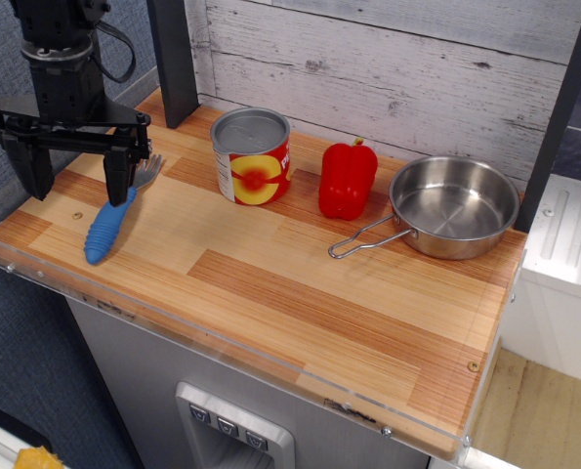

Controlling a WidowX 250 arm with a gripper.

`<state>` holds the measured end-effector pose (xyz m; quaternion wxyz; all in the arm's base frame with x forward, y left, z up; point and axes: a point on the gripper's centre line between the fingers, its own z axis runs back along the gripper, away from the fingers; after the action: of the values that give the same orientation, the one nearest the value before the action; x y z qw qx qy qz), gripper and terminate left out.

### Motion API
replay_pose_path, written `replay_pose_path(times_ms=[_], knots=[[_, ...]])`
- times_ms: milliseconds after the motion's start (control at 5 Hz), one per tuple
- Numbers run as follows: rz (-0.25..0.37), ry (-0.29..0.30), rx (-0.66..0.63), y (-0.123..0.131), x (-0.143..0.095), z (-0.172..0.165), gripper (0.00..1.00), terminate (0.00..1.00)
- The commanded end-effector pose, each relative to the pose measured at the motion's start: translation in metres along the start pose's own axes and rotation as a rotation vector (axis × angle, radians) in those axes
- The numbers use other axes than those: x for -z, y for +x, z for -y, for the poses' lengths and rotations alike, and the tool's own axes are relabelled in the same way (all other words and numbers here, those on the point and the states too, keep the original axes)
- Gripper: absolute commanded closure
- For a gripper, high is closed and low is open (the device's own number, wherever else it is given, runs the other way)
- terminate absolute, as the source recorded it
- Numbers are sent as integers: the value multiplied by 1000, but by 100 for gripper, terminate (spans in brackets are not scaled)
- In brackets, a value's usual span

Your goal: Place the pot in the front centre of the table

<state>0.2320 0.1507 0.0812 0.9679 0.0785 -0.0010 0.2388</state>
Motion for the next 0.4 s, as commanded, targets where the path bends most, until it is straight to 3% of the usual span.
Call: replay_pose_path(times_ms=[0,200], knots=[[0,0,0,0,0,0,0,0],[-75,64,13,4,-7,28,0,0]])
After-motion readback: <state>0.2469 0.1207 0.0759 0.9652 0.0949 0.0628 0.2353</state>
